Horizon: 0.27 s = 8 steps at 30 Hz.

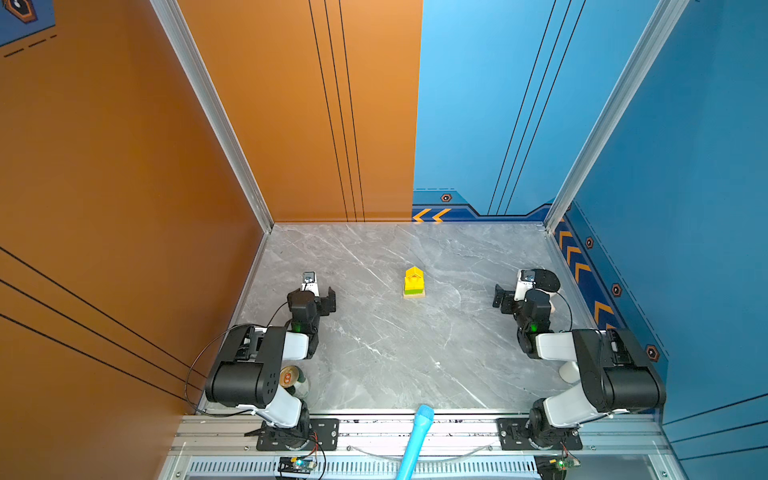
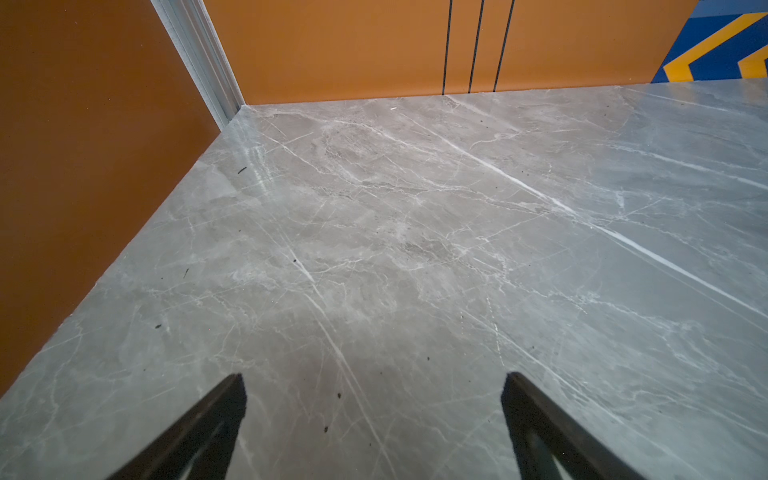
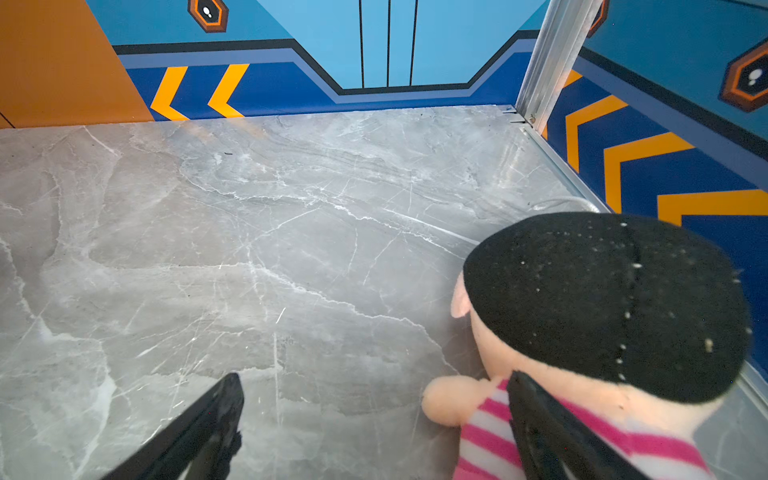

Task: Build the wood block tower

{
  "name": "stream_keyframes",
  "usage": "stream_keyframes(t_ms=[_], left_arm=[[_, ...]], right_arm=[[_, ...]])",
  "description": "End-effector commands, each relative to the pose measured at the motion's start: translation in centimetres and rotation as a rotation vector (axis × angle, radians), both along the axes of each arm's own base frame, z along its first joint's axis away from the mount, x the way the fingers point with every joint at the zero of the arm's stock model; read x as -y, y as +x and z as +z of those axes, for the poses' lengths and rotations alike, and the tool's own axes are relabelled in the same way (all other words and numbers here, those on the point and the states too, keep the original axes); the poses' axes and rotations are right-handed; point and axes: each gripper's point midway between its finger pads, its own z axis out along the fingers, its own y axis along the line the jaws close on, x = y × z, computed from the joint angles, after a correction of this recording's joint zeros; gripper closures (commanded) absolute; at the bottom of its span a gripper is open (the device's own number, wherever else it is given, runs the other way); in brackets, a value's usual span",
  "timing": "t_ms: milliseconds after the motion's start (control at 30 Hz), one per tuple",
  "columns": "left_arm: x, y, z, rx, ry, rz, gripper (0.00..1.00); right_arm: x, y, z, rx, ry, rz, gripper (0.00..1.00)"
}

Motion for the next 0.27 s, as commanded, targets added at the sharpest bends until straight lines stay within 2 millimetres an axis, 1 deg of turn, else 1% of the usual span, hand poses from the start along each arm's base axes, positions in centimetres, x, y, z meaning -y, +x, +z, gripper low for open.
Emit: stream_keyframes(t_ms=[0,233], left_arm=[[-0.16,0.41,0.70,0.021,-0.009,0.009,0.02],[-0.11,0.40,0.65,0.019,-0.010,0.009,0.02]], right_arm=[[0.30,0.41,0.27,-0.002,0.002,-0.020,0.00],[0.27,0.37,0.23,-0.003,0.001,-0.020,0.00]])
